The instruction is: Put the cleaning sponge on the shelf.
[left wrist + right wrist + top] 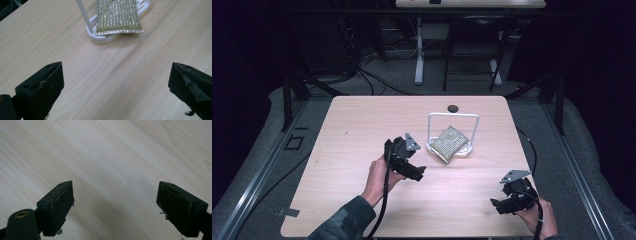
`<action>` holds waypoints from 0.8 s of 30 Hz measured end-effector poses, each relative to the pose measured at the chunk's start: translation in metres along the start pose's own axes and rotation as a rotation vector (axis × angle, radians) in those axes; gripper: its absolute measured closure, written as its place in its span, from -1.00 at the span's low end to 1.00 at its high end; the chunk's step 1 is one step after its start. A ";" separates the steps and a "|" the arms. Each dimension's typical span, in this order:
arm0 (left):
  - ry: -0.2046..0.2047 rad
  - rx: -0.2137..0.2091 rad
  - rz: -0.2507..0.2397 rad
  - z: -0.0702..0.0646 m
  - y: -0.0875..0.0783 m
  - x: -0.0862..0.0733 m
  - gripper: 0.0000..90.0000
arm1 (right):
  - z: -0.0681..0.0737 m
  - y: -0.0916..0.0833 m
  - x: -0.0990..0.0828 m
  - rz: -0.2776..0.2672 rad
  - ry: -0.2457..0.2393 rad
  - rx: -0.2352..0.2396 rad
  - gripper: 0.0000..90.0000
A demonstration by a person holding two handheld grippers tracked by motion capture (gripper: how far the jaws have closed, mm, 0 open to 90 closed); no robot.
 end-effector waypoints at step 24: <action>-0.223 0.033 0.084 0.025 -0.041 -0.126 -1.00 | 0.002 0.003 0.000 0.010 -0.006 -0.006 -0.69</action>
Point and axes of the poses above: each handheld gripper's, and its own axes: y roughly forward along the jaws, x roughly out of its top, z roughly to its left, the point moved 2 cm from there along y, roughly forward along the jaws, and after that the axes turned 1 degree about -x, right-handed, at the moved point
